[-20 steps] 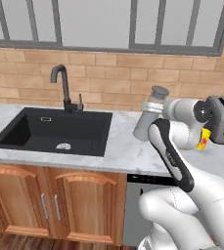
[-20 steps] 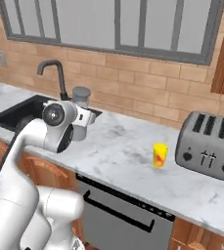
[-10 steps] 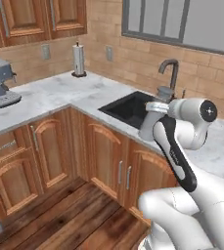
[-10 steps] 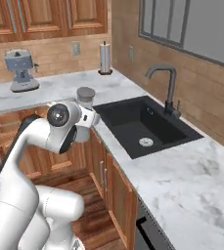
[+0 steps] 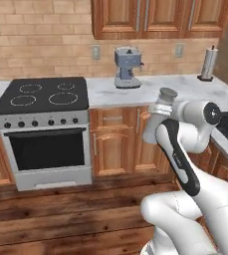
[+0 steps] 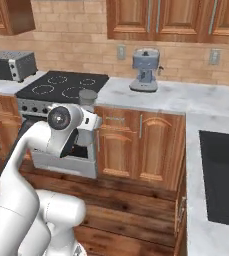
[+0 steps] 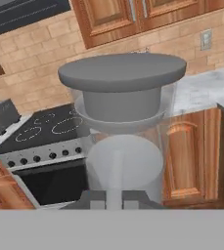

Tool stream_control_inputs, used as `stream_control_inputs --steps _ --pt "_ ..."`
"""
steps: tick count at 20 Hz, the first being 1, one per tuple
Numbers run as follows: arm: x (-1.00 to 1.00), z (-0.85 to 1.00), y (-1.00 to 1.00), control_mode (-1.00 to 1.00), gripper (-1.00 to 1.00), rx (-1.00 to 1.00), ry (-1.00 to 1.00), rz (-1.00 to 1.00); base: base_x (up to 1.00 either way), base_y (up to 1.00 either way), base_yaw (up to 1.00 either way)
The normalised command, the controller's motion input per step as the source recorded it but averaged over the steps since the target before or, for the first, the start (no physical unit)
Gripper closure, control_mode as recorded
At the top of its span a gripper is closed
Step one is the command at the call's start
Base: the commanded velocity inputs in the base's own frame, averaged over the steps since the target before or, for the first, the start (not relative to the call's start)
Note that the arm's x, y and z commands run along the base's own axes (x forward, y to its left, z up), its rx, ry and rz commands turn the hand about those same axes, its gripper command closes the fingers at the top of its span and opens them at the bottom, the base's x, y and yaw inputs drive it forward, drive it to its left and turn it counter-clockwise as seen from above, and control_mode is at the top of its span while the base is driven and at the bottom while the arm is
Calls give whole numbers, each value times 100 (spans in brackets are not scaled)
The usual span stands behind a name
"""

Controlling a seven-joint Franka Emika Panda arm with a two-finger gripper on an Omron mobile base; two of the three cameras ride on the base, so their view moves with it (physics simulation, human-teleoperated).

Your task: Place the pitcher and cup on the dining counter for serving.

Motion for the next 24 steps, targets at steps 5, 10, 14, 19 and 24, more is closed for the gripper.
stream_control_inputs --steps 5,10,14,19,24 --pt "0 0 0 100 100 0 0 0 -3 0 100" --pt "0 0 0 100 100 0 0 0 0 0 100" --pt "0 0 0 100 100 0 0 0 0 0 100" --pt "0 0 0 100 100 0 0 0 0 0 100" --pt "0 0 0 100 100 0 0 0 35 12 86"
